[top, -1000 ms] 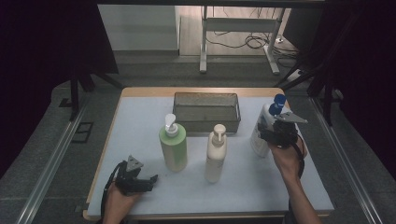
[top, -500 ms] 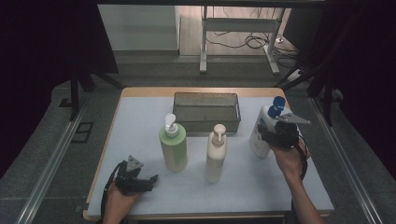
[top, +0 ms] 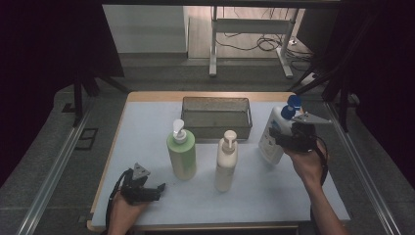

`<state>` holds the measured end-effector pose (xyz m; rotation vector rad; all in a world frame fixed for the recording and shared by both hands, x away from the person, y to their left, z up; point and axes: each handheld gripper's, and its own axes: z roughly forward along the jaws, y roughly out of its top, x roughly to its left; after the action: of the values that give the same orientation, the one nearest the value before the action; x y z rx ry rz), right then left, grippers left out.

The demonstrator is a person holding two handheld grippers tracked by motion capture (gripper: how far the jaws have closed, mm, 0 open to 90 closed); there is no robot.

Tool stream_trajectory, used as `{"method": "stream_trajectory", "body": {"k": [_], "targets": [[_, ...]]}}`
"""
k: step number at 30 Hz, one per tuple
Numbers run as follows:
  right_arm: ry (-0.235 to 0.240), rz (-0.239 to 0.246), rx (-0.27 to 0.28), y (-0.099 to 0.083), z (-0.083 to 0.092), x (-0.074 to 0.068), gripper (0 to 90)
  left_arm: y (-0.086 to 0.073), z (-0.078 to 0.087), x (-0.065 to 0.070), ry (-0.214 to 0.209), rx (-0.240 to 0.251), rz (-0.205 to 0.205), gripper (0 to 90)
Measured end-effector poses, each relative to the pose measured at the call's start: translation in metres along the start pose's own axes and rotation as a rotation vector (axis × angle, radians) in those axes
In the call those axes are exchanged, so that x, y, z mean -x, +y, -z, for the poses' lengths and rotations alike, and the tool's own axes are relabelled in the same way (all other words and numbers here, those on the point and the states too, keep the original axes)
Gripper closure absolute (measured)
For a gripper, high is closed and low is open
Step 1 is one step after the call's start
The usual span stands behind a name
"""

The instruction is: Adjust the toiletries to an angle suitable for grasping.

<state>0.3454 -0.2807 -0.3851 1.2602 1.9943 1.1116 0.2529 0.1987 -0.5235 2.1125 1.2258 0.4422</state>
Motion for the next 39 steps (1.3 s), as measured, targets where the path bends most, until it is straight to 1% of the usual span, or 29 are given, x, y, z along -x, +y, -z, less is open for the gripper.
{"method": "stream_trajectory", "body": {"k": [2,3,5,6,7,13,15,18,24,25,31,35,39], "targets": [[0.007,0.0,0.004,0.002,0.0,0.0,40.8,0.0,0.0,0.0,0.0,0.0,0.0,12.1],[0.021,-0.002,0.01,0.006,0.002,-0.001,40.7,0.0,0.0,0.0,0.0,0.001,0.001,12.1],[0.032,-0.002,0.015,0.011,0.003,-0.002,40.7,0.0,0.0,0.0,0.0,0.004,0.004,12.1],[0.032,-0.002,0.015,0.011,0.003,-0.002,40.7,0.0,0.0,0.0,0.0,0.004,0.004,12.1],[0.04,0.002,0.016,0.015,0.004,-0.004,40.7,0.0,0.0,0.0,0.001,0.003,0.004,12.1],[0.061,0.021,0.013,0.028,0.005,-0.011,40.7,0.0,0.0,0.0,0.001,0.003,0.004,12.1],[0.064,0.022,0.012,0.029,0.004,-0.011,40.7,0.0,0.0,0.0,0.001,0.003,0.004,12.1],[0.084,0.011,0.015,0.038,0.002,-0.013,40.7,0.0,0.0,0.0,0.001,0.003,0.004,12.1],[0.094,0.014,0.022,0.047,0.001,-0.016,40.7,0.0,0.0,0.0,0.001,0.003,0.004,12.1],[0.093,0.025,0.023,0.051,-0.001,-0.019,40.6,0.0,0.0,0.0,0.001,0.003,0.003,12.1],[0.095,0.034,0.034,0.057,-0.006,-0.024,40.7,0.0,0.0,0.0,0.001,0.003,0.004,12.1],[0.103,0.032,0.033,0.062,-0.01,-0.028,40.8,0.0,0.0,0.0,0.001,0.003,0.004,12.1],[0.114,0.042,0.041,0.068,-0.014,-0.033,40.7,0.0,0.0,0.0,0.001,0.003,0.004,12.1]]}}
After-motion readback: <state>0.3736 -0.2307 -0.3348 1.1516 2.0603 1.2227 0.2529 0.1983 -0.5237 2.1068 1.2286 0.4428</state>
